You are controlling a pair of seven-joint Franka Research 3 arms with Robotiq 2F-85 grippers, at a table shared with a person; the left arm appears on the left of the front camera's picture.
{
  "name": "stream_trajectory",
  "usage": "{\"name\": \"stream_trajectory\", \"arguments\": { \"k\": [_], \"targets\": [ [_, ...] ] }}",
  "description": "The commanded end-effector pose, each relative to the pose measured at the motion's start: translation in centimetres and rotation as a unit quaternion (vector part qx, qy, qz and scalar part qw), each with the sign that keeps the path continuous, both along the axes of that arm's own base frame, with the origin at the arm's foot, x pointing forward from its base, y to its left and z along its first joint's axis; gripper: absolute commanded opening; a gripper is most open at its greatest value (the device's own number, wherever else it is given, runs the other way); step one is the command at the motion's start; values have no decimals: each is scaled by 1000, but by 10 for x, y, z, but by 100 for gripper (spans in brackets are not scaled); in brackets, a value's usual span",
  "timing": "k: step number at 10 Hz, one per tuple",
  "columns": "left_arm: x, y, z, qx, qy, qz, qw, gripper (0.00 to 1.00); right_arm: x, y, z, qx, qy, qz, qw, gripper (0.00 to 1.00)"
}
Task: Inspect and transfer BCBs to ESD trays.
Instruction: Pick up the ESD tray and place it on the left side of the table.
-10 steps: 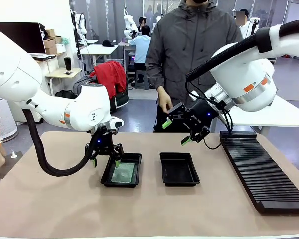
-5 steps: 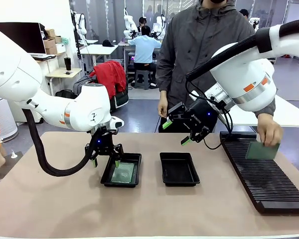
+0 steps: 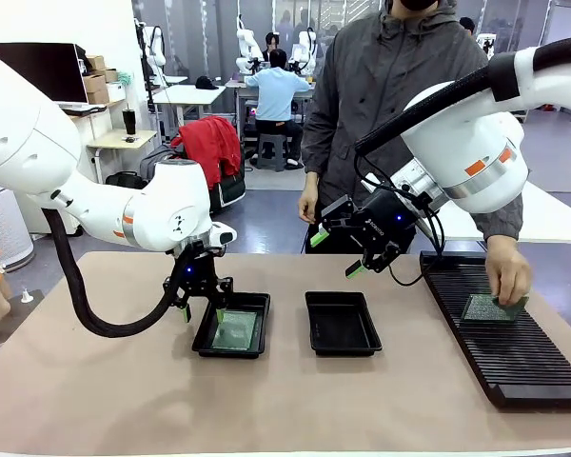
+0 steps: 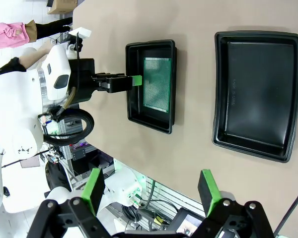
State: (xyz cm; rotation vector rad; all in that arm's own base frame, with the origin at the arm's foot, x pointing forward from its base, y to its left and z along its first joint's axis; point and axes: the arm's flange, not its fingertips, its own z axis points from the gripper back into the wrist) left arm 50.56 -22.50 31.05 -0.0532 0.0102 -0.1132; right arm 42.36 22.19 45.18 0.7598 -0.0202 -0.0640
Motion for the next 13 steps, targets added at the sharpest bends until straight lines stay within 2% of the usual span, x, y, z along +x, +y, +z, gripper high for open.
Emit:
{"name": "stream_trajectory", "arguments": {
  "k": [1, 7, 8, 9, 10, 11, 12, 13],
  "targets": [
    [2, 1, -3, -11, -2, 0, 1000, 64, 1, 0, 2, -8, 2, -3, 1000, 100],
    [0, 2, -5, -19, -5, 5, 1000, 32, 1, 0, 2, -8, 2, -3, 1000, 100],
    [0, 2, -5, -21, -5, 5, 1000, 37, 1, 0, 2, -8, 2, -3, 1000, 100],
    [0, 2, -5, -22, -4, 5, 1000, 20, 1, 0, 2, -8, 2, -3, 1000, 100],
    [0, 2, -6, -23, -4, 5, 1000, 25, 1, 0, 2, -8, 2, -3, 1000, 100],
    [0, 2, -7, -25, -3, 5, 1000, 9, 1, 0, 2, -8, 2, -3, 1000, 100],
    [-1, 2, -7, -27, -4, 6, 1000, 14, 1, 0, 2, -8, 2, -3, 1000, 100],
    [-2, 2, -7, -31, -3, 5, 1000, 0, 1, 0, 2, -8, 2, -3, 1000, 100]
  ]
}}
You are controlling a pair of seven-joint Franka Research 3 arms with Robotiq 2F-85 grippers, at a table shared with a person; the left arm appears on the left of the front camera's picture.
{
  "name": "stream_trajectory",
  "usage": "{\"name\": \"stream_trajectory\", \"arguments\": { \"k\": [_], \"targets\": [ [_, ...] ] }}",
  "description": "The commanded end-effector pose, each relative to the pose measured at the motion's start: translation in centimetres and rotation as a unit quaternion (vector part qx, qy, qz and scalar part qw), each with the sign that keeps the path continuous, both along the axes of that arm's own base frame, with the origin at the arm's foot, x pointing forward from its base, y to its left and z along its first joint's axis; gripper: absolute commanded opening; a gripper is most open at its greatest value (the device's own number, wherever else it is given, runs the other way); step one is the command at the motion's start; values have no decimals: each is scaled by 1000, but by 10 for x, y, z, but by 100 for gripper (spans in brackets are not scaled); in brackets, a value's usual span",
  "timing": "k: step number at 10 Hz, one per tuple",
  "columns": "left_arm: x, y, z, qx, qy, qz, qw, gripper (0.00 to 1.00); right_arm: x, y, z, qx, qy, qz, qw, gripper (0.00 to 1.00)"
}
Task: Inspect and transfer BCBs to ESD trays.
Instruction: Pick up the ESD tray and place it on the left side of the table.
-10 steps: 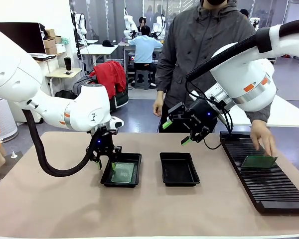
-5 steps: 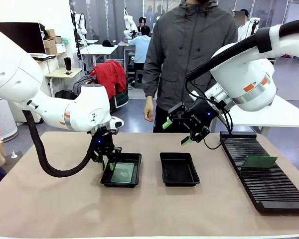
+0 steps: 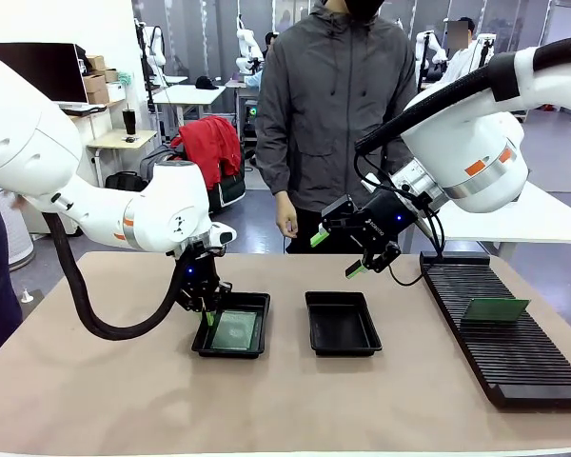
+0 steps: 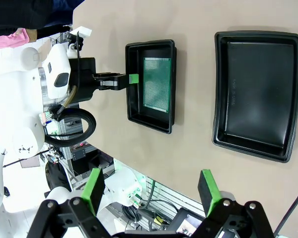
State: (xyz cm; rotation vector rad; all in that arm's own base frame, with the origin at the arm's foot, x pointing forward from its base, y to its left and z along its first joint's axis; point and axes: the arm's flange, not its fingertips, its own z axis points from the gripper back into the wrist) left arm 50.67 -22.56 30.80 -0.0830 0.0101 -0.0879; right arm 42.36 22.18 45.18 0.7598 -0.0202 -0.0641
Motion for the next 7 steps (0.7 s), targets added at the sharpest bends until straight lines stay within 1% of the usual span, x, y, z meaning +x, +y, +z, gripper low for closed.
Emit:
{"name": "stream_trajectory", "arguments": {
  "k": [1, 2, 3, 6, 7],
  "targets": [
    [-3, 2, -4, -16, -5, -7, 1000, 2, 1, 0, 2, -8, 2, -3, 1000, 100],
    [-3, 2, -4, -15, -4, -6, 1000, 0, 1, 0, 2, -8, 2, -3, 1000, 100],
    [-4, 2, -4, -14, -3, -4, 1000, 1, 1, 0, 2, -8, 2, -3, 1000, 100],
    [-4, 2, -2, -18, 0, -5, 1000, 0, 1, 0, 2, -8, 2, -3, 1000, 100],
    [0, 0, 0, -4, 1, 0, 1000, 0, 1, 0, 2, -8, 2, -3, 1000, 100]
  ]
}}
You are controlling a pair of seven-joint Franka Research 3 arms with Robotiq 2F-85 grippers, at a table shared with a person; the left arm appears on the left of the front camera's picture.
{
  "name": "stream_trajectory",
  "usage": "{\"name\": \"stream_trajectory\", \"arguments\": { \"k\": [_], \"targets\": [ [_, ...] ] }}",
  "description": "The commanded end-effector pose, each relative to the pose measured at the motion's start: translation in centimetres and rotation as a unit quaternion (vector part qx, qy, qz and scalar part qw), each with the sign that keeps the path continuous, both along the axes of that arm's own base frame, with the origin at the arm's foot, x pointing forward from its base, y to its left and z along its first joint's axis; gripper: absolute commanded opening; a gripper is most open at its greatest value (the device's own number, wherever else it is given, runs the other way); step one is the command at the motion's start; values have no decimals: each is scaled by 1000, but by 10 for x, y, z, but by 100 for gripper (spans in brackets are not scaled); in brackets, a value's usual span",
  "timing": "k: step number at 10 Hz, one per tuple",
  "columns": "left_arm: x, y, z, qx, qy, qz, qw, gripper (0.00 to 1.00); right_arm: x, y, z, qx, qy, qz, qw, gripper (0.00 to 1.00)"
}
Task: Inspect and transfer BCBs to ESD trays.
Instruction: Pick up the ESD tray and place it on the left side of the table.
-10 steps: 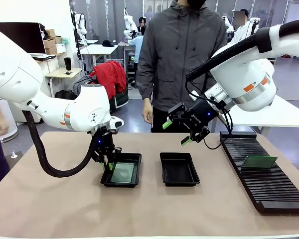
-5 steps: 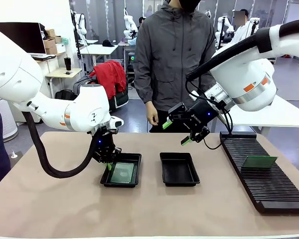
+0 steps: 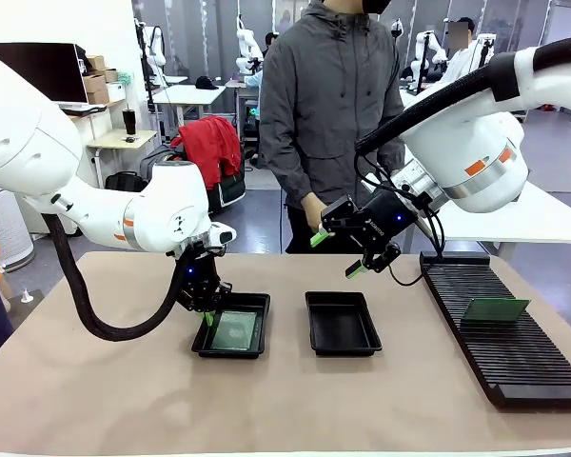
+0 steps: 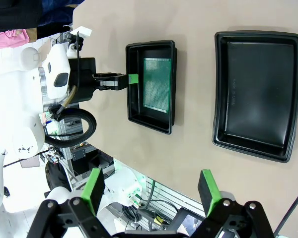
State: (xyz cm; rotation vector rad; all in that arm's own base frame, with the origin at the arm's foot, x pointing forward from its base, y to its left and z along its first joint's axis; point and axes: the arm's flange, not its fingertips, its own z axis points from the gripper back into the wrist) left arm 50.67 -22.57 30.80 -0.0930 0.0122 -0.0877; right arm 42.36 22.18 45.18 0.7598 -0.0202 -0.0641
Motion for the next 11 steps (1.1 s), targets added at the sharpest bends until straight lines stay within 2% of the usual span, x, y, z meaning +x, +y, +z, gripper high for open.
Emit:
{"name": "stream_trajectory", "arguments": {
  "k": [1, 4, 11],
  "targets": [
    [0, 0, 0, 1, 0, 0, 1000, 0, 1, 0, 2, -8, 2, -3, 1000, 100],
    [0, 0, 0, 0, 0, 0, 1000, 3, 1, 0, 2, -8, 2, -3, 1000, 100],
    [14, 58, 3, -127, 34, 0, 991, 3, 1, 0, 2, -8, 2, -3, 1000, 100]
  ]
}}
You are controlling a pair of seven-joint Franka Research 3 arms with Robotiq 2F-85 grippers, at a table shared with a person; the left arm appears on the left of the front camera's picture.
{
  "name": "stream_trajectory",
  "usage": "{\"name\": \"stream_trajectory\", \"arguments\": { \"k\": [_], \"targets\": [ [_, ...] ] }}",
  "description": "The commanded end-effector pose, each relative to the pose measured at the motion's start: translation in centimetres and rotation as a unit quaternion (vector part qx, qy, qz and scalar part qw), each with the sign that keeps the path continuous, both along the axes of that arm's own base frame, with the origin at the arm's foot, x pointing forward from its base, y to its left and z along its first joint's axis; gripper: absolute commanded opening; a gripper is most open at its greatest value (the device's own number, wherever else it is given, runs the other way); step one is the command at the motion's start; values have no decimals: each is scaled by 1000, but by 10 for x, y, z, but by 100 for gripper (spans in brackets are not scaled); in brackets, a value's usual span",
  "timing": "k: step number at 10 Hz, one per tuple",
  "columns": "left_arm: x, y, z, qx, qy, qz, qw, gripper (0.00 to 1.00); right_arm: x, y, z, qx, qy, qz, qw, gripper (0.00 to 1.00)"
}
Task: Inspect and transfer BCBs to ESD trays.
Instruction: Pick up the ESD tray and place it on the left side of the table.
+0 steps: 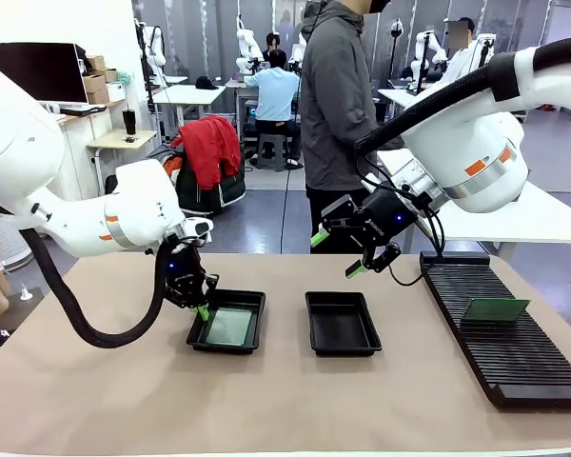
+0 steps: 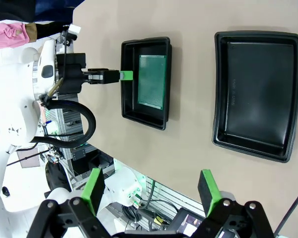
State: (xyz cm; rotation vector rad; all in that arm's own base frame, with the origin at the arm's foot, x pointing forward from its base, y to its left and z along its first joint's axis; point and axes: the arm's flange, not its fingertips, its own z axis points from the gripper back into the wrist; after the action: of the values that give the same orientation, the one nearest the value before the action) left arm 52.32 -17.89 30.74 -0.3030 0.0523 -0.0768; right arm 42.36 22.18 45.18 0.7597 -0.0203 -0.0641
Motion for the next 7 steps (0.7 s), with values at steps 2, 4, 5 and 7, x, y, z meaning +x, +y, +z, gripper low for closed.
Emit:
{"name": "stream_trajectory", "arguments": {
  "k": [2, 4, 5, 7],
  "targets": [
    [-2, 30, 10, -50, 4, -6, 999, 3, 1, 0, 2, -8, 2, -3, 1000, 100],
    [-3, 52, 20, -62, -17, -6, 998, 3, 1, 0, 2, -8, 2, -3, 1000, 100],
    [-3, 67, 24, -65, -24, 1, 998, 3, 1, 0, 2, -8, 2, -3, 1000, 100],
    [-3, 103, 36, -58, -39, 9, 997, 3, 1, 0, 2, -8, 2, -3, 1000, 100]
  ]
}}
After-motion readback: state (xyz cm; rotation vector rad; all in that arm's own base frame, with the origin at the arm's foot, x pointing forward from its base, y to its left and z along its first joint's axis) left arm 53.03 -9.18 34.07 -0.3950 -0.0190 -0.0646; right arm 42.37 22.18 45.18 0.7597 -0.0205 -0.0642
